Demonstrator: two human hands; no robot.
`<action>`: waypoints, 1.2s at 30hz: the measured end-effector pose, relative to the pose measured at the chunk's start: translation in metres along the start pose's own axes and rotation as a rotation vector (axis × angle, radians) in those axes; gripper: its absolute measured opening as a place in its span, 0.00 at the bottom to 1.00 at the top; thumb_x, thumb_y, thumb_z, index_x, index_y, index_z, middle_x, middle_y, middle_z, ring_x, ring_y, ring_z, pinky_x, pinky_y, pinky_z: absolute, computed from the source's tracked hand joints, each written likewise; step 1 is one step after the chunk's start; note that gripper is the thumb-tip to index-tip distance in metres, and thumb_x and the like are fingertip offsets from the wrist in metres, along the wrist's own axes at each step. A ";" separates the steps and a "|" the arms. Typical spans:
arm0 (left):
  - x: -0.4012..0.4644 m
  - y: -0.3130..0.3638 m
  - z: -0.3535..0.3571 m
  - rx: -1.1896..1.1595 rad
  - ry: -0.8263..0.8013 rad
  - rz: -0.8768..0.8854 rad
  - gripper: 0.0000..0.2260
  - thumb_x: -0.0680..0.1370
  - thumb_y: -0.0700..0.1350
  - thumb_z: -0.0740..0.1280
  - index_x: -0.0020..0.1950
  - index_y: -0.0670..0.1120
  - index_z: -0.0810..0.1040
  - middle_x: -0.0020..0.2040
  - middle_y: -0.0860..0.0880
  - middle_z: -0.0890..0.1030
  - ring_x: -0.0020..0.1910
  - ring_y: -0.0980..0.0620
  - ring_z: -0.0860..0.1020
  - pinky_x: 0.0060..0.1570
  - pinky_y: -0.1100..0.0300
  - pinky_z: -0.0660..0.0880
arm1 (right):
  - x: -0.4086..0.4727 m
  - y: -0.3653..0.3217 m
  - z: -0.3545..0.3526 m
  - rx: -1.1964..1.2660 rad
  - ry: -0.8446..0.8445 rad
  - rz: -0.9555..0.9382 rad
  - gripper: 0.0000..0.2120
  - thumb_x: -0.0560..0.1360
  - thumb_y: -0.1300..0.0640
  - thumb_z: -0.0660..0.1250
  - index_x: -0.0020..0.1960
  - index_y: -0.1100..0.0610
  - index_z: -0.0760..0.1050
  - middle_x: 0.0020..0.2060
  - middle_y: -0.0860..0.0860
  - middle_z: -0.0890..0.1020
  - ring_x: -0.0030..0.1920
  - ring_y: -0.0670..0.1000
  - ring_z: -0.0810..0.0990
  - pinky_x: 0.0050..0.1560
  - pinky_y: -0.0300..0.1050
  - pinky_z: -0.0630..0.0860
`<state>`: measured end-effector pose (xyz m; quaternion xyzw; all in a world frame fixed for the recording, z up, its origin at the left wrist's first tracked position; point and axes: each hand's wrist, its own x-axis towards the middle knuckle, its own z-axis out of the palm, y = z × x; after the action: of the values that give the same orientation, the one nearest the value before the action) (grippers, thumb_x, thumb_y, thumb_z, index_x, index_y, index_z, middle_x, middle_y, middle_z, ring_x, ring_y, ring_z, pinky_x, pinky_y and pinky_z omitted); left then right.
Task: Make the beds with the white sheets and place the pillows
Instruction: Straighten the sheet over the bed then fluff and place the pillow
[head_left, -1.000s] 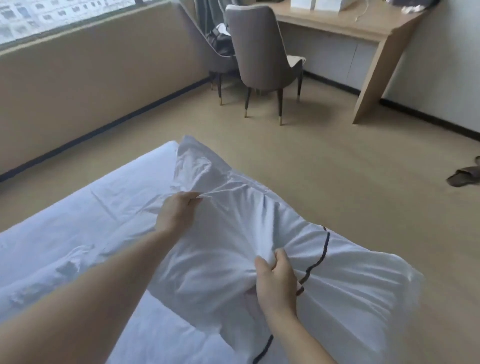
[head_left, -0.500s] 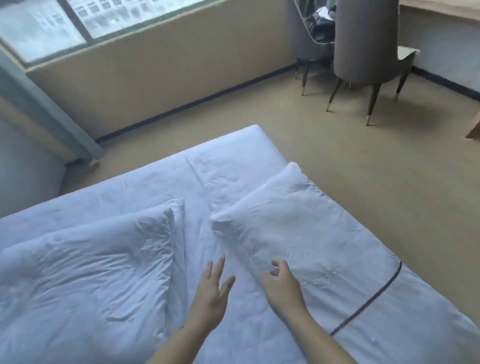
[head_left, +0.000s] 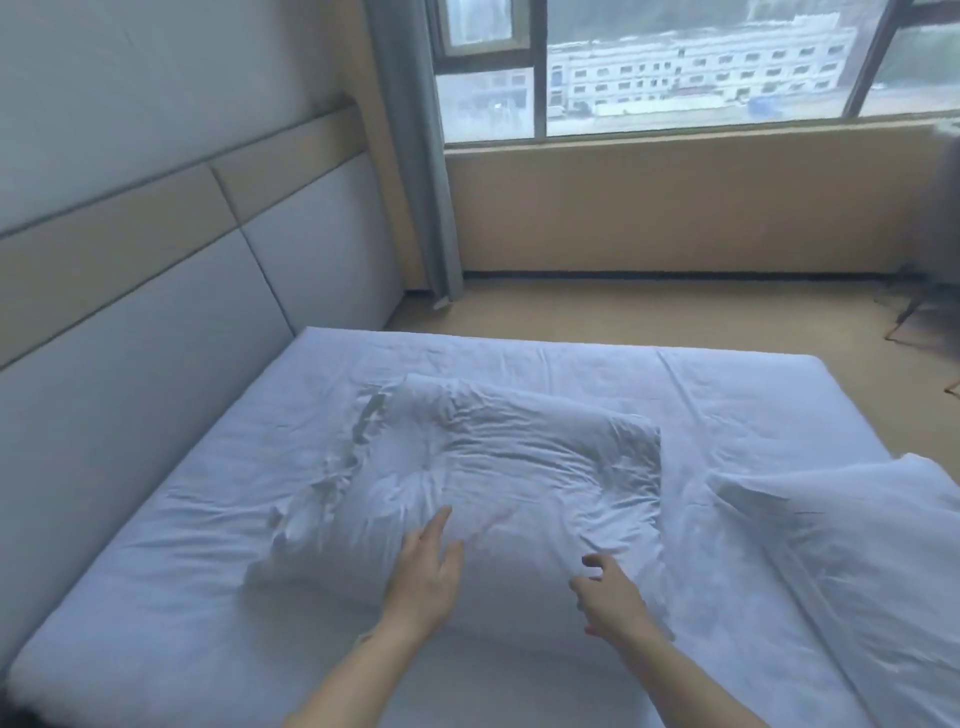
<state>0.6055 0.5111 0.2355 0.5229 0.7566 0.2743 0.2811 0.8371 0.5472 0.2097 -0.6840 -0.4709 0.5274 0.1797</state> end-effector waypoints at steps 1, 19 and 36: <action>0.003 -0.017 -0.016 -0.001 0.005 -0.045 0.23 0.83 0.48 0.61 0.78 0.51 0.64 0.74 0.42 0.67 0.74 0.44 0.65 0.69 0.57 0.63 | -0.003 -0.006 0.017 -0.012 -0.004 0.013 0.17 0.75 0.58 0.64 0.64 0.54 0.70 0.43 0.52 0.79 0.42 0.54 0.80 0.49 0.53 0.80; 0.181 -0.137 0.002 0.175 -0.206 -0.088 0.25 0.81 0.54 0.62 0.77 0.61 0.60 0.71 0.49 0.68 0.71 0.50 0.67 0.67 0.56 0.64 | 0.170 0.008 0.045 -0.164 0.107 -0.036 0.19 0.76 0.55 0.65 0.66 0.44 0.74 0.57 0.51 0.73 0.60 0.51 0.76 0.60 0.46 0.71; 0.409 -0.292 0.031 0.667 -0.162 0.048 0.41 0.60 0.83 0.56 0.72 0.78 0.51 0.81 0.51 0.43 0.79 0.41 0.46 0.73 0.39 0.52 | 0.367 0.111 -0.004 -0.309 0.290 0.008 0.44 0.63 0.35 0.72 0.75 0.33 0.56 0.80 0.52 0.46 0.79 0.51 0.48 0.77 0.47 0.51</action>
<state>0.3207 0.8127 -0.0497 0.6235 0.7674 -0.0240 0.1472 0.8917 0.7996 -0.0741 -0.7741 -0.5125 0.3457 0.1366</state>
